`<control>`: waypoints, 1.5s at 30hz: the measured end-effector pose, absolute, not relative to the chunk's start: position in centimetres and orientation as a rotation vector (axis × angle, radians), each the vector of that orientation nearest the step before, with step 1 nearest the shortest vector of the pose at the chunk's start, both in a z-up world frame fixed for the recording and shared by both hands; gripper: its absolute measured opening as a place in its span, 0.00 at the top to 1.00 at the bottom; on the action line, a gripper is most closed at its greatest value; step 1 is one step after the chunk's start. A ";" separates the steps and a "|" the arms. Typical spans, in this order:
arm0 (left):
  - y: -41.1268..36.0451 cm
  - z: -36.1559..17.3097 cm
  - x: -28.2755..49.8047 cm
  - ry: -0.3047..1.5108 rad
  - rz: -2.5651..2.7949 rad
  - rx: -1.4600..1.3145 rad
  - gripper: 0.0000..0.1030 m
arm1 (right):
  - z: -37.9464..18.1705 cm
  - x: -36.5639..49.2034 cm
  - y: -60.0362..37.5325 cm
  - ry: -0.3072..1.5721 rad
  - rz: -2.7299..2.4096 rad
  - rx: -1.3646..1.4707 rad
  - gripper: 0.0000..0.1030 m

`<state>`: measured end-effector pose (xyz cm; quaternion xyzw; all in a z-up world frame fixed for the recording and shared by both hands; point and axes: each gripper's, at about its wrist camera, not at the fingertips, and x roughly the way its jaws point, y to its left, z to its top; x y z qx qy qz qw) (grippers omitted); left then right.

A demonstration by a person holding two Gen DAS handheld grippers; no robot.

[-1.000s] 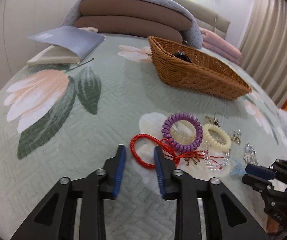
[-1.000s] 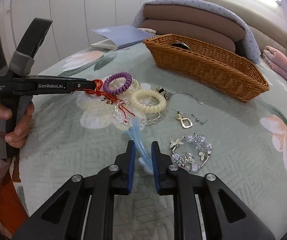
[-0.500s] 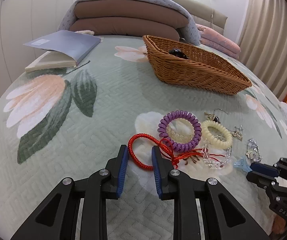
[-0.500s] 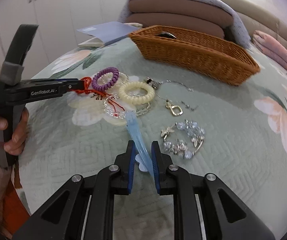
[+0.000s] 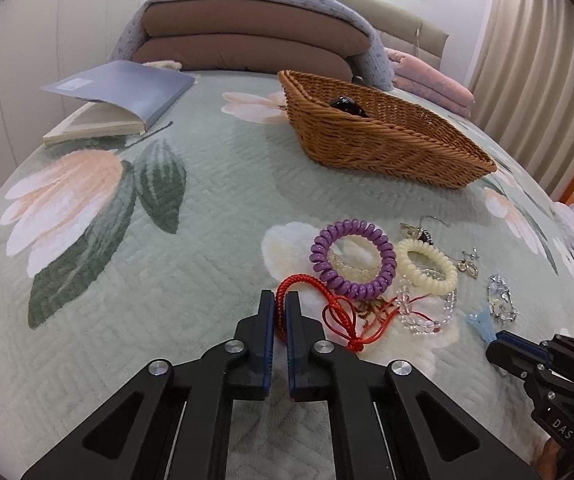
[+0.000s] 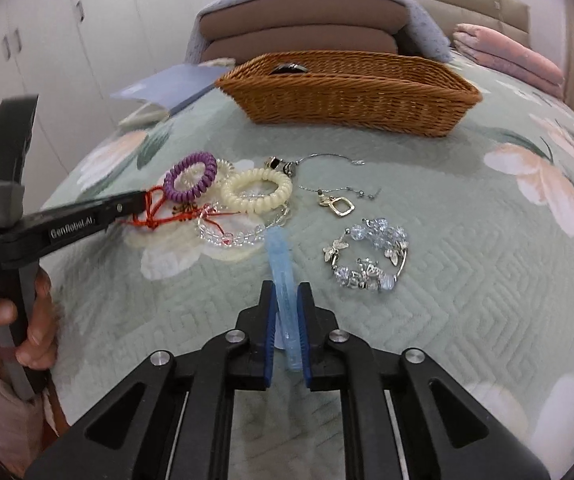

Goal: Organize jewelry
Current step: 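Carry the red bracelet and blue clip into the basket and open both tools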

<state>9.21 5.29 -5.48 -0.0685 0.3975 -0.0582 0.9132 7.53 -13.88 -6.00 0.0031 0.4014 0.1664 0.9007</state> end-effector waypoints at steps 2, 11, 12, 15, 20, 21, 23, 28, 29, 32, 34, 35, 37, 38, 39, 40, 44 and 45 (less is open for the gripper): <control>5.0 -5.2 8.8 0.798 -0.134 -0.127 0.96 | -5.9 7.0 -14.2 0.814 0.339 0.057 0.89; 5.2 -2.7 6.7 0.672 -0.222 -0.177 0.96 | -3.1 5.3 -15.3 0.711 0.334 0.110 0.89; 5.2 -2.4 6.6 0.661 -0.225 -0.180 0.96 | -2.9 5.3 -15.4 0.706 0.333 0.115 0.89; 5.2 -1.3 6.1 0.625 -0.257 -0.203 0.96 | -2.0 5.4 -15.9 0.689 0.325 0.128 0.89; 4.3 1.8 5.7 0.557 -0.284 -0.186 0.96 | 0.1 6.1 -17.3 0.643 0.304 0.151 0.89; 3.9 2.7 5.7 0.539 -0.286 -0.176 0.96 | 0.7 6.4 -17.6 0.630 0.299 0.154 0.89; 3.4 4.0 5.8 0.512 -0.287 -0.163 0.96 | 2.1 7.1 -18.3 0.601 0.285 0.156 0.89; 2.2 6.9 7.5 0.463 -0.318 -0.141 0.96 | 5.3 9.8 -19.6 0.536 0.252 0.164 0.89; 1.9 7.7 8.4 0.451 -0.329 -0.140 0.96 | 6.0 10.7 -19.9 0.524 0.246 0.169 0.89; 1.3 9.1 10.9 0.431 -0.354 -0.145 0.96 | 7.5 13.5 -20.4 0.500 0.225 0.181 0.89; 1.0 9.7 13.3 0.425 -0.373 -0.168 0.96 | 8.0 15.6 -20.7 0.499 0.218 0.189 0.89; 0.8 9.8 15.0 0.423 -0.391 -0.189 0.96 | 8.2 17.1 -20.8 0.506 0.215 0.199 0.89; 0.4 9.7 17.3 0.421 -0.395 -0.203 0.96 | 8.1 19.3 -20.9 0.514 0.201 0.197 0.89; 0.1 9.4 18.5 0.427 -0.377 -0.195 0.96 | 7.8 20.7 -20.9 0.518 0.187 0.193 0.89; -0.5 8.8 19.8 0.436 -0.349 -0.176 0.96 | 7.4 22.2 -20.9 0.526 0.186 0.190 0.89; -1.1 8.1 21.0 0.441 -0.319 -0.153 0.96 | 6.9 23.4 -20.9 0.535 0.197 0.191 0.89; -2.1 4.7 24.2 0.489 -0.314 -0.167 0.96 | 3.7 27.8 -21.5 0.589 0.183 0.206 0.89; -2.1 3.9 24.6 0.500 -0.316 -0.166 0.96 | 2.8 28.3 -21.7 0.606 0.188 0.219 0.89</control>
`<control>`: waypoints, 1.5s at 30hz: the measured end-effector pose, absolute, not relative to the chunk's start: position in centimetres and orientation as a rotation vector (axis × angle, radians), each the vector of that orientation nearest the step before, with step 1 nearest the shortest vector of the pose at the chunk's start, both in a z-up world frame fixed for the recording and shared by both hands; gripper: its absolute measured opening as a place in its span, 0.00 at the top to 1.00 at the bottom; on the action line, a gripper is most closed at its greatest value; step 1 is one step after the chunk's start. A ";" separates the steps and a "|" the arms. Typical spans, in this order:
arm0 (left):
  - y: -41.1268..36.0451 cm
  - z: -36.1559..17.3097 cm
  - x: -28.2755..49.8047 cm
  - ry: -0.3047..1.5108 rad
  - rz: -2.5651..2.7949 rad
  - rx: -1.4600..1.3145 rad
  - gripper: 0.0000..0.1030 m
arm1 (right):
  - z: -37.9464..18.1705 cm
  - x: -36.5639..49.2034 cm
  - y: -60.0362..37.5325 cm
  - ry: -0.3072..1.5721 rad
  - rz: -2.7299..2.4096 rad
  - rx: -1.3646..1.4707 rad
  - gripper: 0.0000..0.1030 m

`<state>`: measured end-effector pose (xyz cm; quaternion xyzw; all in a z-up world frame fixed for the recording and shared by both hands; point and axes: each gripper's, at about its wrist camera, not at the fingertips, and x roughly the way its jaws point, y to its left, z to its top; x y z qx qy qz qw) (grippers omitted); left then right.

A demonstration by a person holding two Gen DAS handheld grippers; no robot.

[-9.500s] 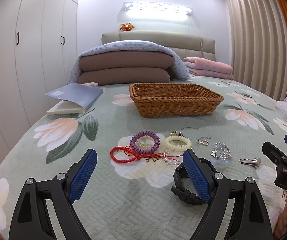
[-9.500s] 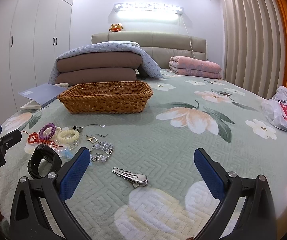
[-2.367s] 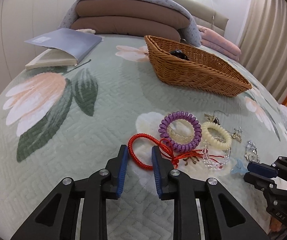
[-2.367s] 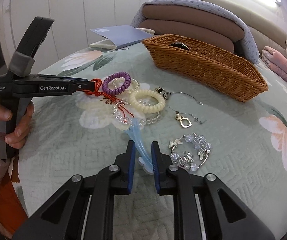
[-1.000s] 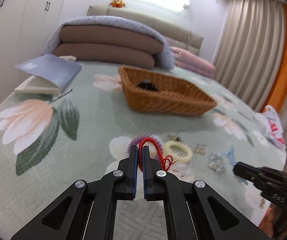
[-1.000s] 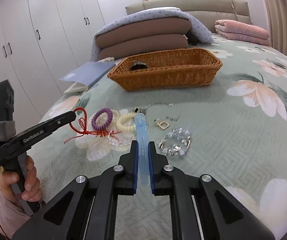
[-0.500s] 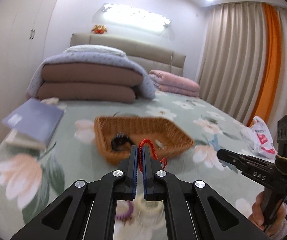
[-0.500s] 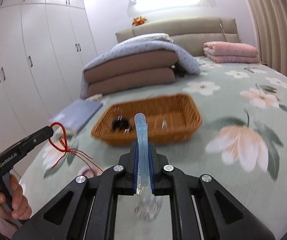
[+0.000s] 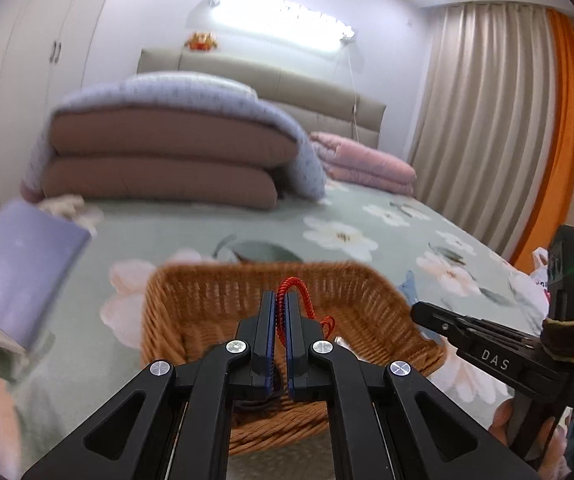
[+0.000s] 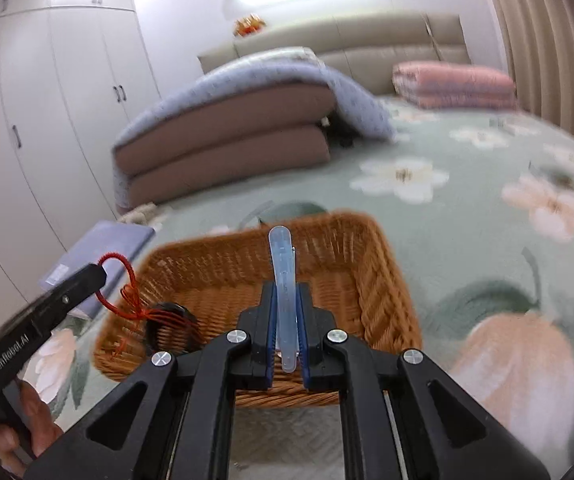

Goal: Organize jewelry
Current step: 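Carry the red bracelet and blue clip into the basket and open both tools, then grasp the purple coil hair tie with the left tool while the right tool grasps a crystal bracelet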

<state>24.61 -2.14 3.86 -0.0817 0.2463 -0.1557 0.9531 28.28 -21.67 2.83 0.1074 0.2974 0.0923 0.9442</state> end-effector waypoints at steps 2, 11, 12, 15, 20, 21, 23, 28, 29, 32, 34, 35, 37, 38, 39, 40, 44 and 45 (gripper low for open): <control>-2.3 2.4 25.3 0.530 -0.302 -0.139 0.96 | 1.1 29.2 -21.7 0.645 0.179 0.208 0.89; -3.5 1.5 25.3 0.553 -0.289 -0.076 0.96 | -0.5 29.8 -22.2 0.677 0.144 0.212 0.88; -3.6 1.5 25.2 0.553 -0.290 -0.071 0.95 | -0.6 29.7 -22.4 0.676 0.143 0.218 0.87; -3.8 1.6 24.8 0.550 -0.286 -0.067 0.73 | -0.5 29.5 -22.9 0.666 0.155 0.241 0.85; -3.2 2.2 23.9 0.504 -0.288 -0.094 0.44 | -0.2 28.7 -23.3 0.637 0.160 0.250 0.73; -3.0 2.4 23.6 0.491 -0.294 -0.103 0.44 | -0.1 28.6 -23.3 0.630 0.162 0.251 0.73; -2.9 2.9 22.9 0.467 -0.298 -0.117 0.44 | 0.1 28.0 -23.3 0.612 0.170 0.249 0.73; -2.3 4.9 20.6 0.415 -0.294 -0.130 0.44 | 1.2 26.0 -23.0 0.575 0.149 0.227 0.66; -2.0 5.5 19.6 0.402 -0.304 -0.141 0.44 | 1.6 25.3 -23.0 0.573 0.152 0.232 0.66; -0.9 6.5 17.4 0.385 -0.337 -0.168 0.44 | 2.7 22.7 -22.7 0.554 0.162 0.237 0.66; 0.2 7.1 15.2 0.376 -0.323 -0.159 0.44 | 3.3 20.4 -22.3 0.551 0.154 0.219 0.66; 0.7 7.2 14.4 0.373 -0.313 -0.153 0.44 | 3.4 19.3 -22.1 0.549 0.162 0.221 0.66; 1.8 7.3 12.7 0.374 -0.291 -0.157 0.44 | 3.2 16.8 -21.8 0.562 0.165 0.227 0.66; 2.6 7.2 11.5 0.381 -0.282 -0.172 0.44 | 2.9 15.4 -21.7 0.570 0.163 0.231 0.66; 3.2 7.0 10.7 0.387 -0.278 -0.182 0.44 | 2.6 14.5 -21.5 0.573 0.164 0.233 0.66; 3.9 6.5 9.8 0.401 -0.269 -0.191 0.44 | 2.2 13.4 -21.4 0.579 0.164 0.235 0.66; 6.0 3.5 8.4 0.479 -0.263 -0.261 0.44 | -0.1 10.6 -20.9 0.622 0.158 0.235 0.66; 6.4 2.6 8.5 0.505 -0.268 -0.281 0.44 | -0.5 10.3 -20.8 0.634 0.157 0.233 0.66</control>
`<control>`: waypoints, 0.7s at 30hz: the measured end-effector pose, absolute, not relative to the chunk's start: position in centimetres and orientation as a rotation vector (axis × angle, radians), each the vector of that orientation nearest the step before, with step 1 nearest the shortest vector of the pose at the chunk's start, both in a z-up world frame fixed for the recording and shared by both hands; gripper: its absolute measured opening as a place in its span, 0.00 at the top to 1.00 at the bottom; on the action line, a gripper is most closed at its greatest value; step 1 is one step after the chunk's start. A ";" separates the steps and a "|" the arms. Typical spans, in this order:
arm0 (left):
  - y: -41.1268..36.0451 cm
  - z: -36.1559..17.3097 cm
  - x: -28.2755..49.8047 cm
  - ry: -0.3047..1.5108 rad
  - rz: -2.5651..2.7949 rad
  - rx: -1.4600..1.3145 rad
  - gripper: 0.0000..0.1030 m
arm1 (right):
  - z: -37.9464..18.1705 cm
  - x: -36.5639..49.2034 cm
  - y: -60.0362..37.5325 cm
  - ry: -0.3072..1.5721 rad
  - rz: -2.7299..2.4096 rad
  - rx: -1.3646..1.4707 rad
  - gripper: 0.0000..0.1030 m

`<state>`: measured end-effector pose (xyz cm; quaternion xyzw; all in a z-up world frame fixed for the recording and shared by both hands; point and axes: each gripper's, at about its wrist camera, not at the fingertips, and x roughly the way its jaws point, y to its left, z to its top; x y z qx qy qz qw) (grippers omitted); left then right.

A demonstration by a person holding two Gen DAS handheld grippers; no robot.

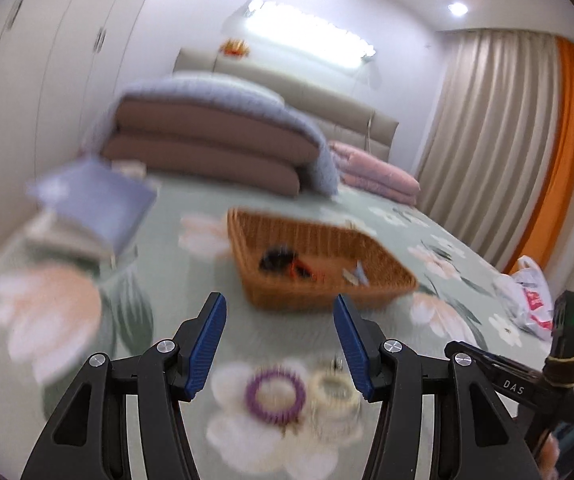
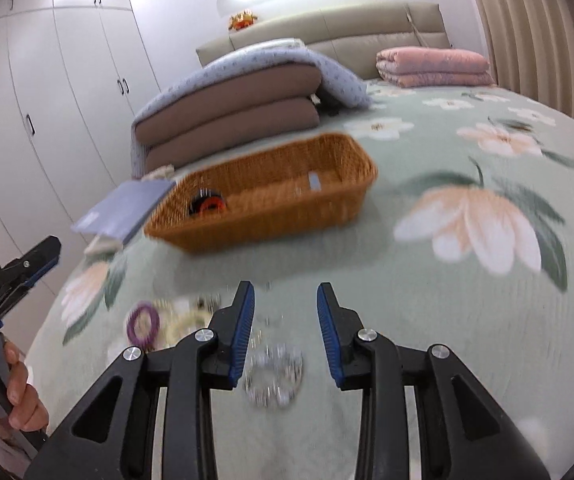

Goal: Organize jewelry
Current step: 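Grasp the purple coil hair tie with the left tool while the right tool grasps a crystal bracelet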

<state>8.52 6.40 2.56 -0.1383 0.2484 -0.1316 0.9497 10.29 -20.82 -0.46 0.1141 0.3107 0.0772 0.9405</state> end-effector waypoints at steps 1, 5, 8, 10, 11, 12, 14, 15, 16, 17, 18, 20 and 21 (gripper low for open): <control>6.7 1.7 8.7 0.532 -0.273 -0.297 0.44 | -1.0 10.0 -20.8 0.652 0.155 0.232 0.66; 7.1 -1.6 9.9 0.633 -0.290 -0.336 0.46 | -2.5 8.7 -20.9 0.683 0.140 0.239 0.66; 6.5 -3.5 11.0 0.716 -0.292 -0.330 0.54 | -3.4 8.7 -20.5 0.707 0.149 0.213 0.66; 6.2 -4.0 11.2 0.735 -0.294 -0.326 0.55 | -3.8 8.8 -20.1 0.717 0.146 0.191 0.66; 6.2 -4.1 11.2 0.736 -0.292 -0.325 0.55 | -3.9 8.9 -20.0 0.722 0.147 0.184 0.66; 6.1 -4.2 11.2 0.743 -0.294 -0.325 0.55 | -4.1 9.0 -19.8 0.730 0.150 0.179 0.66; 5.9 -4.6 11.5 0.766 -0.293 -0.329 0.55 | -4.4 9.3 -19.5 0.745 0.146 0.165 0.66; 5.8 -5.0 11.8 0.790 -0.289 -0.329 0.56 | -4.6 9.4 -19.5 0.755 0.148 0.161 0.66; 5.8 -5.3 12.0 0.805 -0.289 -0.332 0.56 | -4.8 9.6 -19.4 0.766 0.151 0.160 0.66; 5.8 -5.4 12.2 0.813 -0.290 -0.332 0.56 | -5.0 9.8 -19.4 0.776 0.148 0.158 0.66; 5.7 -5.5 12.3 0.816 -0.287 -0.329 0.57 | -5.1 9.9 -19.4 0.781 0.148 0.157 0.66; 5.6 -5.5 12.4 0.816 -0.290 -0.325 0.57 | -5.2 10.0 -19.3 0.784 0.157 0.156 0.66; 5.5 -5.6 12.5 0.819 -0.288 -0.319 0.57 | -5.2 10.1 -19.2 0.786 0.158 0.154 0.66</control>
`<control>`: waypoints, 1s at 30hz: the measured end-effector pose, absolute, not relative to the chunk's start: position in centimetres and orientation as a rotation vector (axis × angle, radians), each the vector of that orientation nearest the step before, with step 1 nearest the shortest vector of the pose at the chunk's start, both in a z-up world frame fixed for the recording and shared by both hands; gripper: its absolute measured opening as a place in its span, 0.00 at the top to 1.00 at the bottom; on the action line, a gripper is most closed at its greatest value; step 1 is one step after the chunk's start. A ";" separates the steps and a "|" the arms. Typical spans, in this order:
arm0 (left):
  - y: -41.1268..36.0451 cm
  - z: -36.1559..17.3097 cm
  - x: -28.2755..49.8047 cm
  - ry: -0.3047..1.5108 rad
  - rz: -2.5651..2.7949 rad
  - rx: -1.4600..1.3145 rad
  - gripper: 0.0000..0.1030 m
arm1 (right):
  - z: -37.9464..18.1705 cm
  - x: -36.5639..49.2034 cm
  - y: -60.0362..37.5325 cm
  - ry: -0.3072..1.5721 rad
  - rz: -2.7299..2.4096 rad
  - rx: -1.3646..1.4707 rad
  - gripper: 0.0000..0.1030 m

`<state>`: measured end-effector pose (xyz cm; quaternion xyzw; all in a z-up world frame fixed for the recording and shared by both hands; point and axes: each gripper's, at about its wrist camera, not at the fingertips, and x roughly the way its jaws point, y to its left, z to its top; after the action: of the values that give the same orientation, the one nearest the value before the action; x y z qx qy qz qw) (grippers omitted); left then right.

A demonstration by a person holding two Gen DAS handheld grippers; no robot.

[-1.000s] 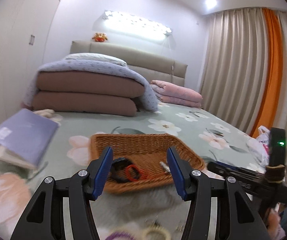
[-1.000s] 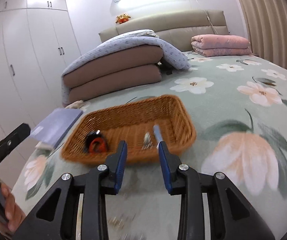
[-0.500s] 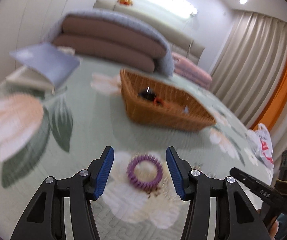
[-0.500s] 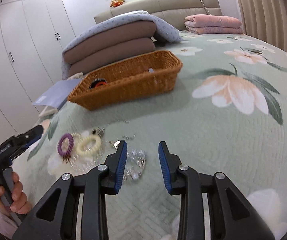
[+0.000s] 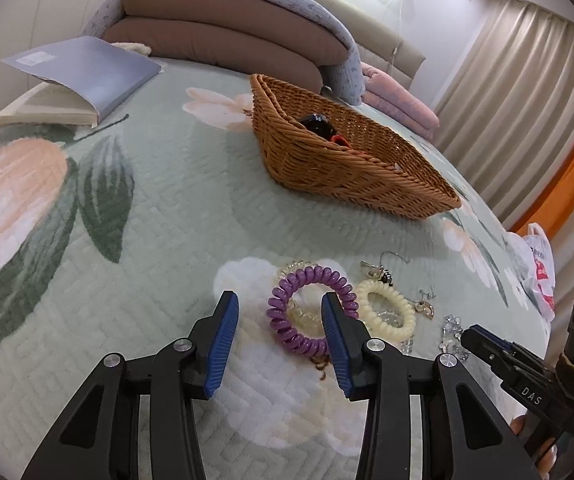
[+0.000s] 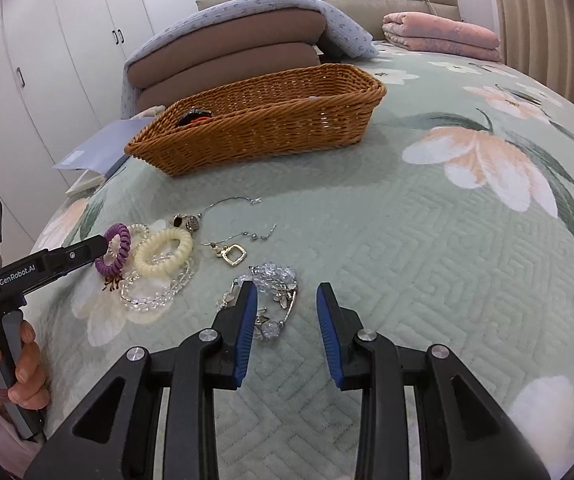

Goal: Organize jewelry
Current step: 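Grasp the purple coil hair tie with the left tool while the right tool grasps a crystal bracelet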

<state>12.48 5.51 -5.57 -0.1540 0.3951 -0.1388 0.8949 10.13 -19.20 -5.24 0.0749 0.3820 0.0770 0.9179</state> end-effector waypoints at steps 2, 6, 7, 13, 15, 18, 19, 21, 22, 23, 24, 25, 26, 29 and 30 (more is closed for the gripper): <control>5.2 -5.6 12.6 0.820 -0.278 -0.301 0.58 | -5.4 10.3 -19.0 0.790 0.155 0.143 0.66; 4.5 -5.5 13.1 0.829 -0.242 -0.246 0.65 | -5.5 10.5 -18.4 0.797 0.140 0.109 0.66; 4.3 -5.5 13.1 0.830 -0.238 -0.235 0.68 | -5.5 10.6 -18.1 0.798 0.134 0.095 0.66; 3.4 -5.4 12.8 0.814 -0.225 -0.181 0.88 | -5.7 10.6 -16.9 0.787 0.103 0.016 0.78; 3.3 -5.3 12.6 0.802 -0.219 -0.172 0.88 | -5.7 10.7 -16.8 0.787 0.101 0.009 0.91; 3.5 -5.0 12.3 0.781 -0.215 -0.180 0.88 | -5.5 10.3 -17.4 0.763 0.118 0.043 0.95; 3.7 -5.0 12.1 0.772 -0.216 -0.187 0.88 | -5.4 10.1 -17.6 0.747 0.127 0.058 0.95; 4.0 -4.7 11.8 0.753 -0.216 -0.206 0.88 | -4.8 9.4 -18.3 0.701 0.144 0.098 0.95; 4.2 -4.7 11.7 0.744 -0.217 -0.215 0.88 | -4.5 9.1 -18.5 0.681 0.155 0.115 0.95; 4.4 -4.5 11.6 0.731 -0.218 -0.224 0.88 | -4.1 8.7 -19.0 0.652 0.176 0.138 0.95; 4.6 -4.3 11.3 0.716 -0.218 -0.233 0.88 | -3.8 8.4 -19.2 0.634 0.192 0.154 0.95; 4.8 -4.3 11.3 0.711 -0.219 -0.237 0.88 | -3.6 8.2 -19.5 0.621 0.202 0.169 0.95; 4.9 -4.2 11.3 0.707 -0.221 -0.243 0.88 | -3.4 8.1 -19.9 0.612 0.210 0.191 0.95; 4.9 -4.2 11.3 0.705 -0.222 -0.248 0.88 | -2.9 7.8 -20.9 0.593 0.231 0.247 0.95; 5.0 -4.1 11.2 0.699 -0.225 -0.251 0.88 | -2.7 7.7 -21.1 0.586 0.238 0.263 0.95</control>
<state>11.22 5.00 -4.07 -0.1222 0.3408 -0.1098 0.9257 7.69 -21.10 -2.65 0.1291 0.2873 0.1167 0.9419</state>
